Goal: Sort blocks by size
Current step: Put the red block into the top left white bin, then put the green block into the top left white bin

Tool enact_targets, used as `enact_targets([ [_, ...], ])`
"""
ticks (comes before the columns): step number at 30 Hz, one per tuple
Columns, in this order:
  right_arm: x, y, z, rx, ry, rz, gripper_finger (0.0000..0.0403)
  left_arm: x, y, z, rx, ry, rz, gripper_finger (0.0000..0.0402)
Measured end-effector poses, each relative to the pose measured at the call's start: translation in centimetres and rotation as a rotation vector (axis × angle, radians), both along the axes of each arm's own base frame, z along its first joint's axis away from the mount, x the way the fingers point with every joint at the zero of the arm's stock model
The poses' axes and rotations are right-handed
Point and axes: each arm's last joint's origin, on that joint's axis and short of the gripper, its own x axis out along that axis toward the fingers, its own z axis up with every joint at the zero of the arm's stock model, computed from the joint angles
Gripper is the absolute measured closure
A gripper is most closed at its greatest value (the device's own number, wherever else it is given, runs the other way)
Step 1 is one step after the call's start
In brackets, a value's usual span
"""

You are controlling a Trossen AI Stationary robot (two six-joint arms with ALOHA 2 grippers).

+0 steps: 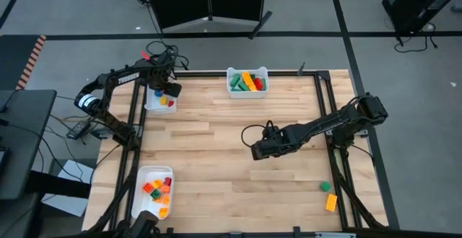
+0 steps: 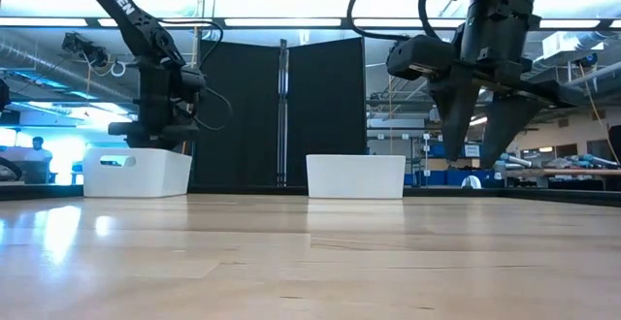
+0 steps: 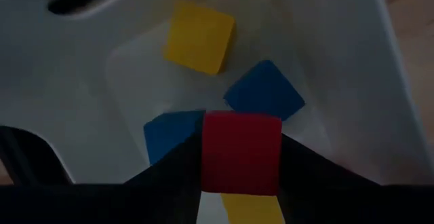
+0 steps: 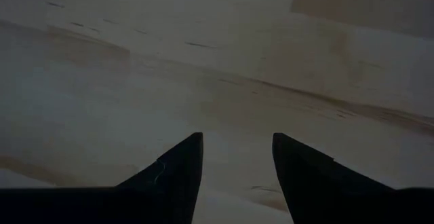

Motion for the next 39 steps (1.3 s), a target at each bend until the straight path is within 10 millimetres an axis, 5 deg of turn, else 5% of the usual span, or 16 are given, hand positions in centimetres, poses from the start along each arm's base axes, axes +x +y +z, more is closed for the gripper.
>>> enact_targets([
  [20,0.0,-0.1,0.0,-0.004,0.001,0.012,0.0213,-0.1,0.1,0.2,0.014,0.048,-0.024,0.0152],
  [31,-0.1,-0.9,-0.1,-0.006,0.034,-0.019,0.0213,0.9,0.7,5.9,-0.001,0.07,-0.093,0.0151],
  [39,-0.7,0.1,-0.1,0.064,0.089,0.172,0.0213,2.8,-1.7,10.1,0.127,-0.014,-0.181,0.0151],
])
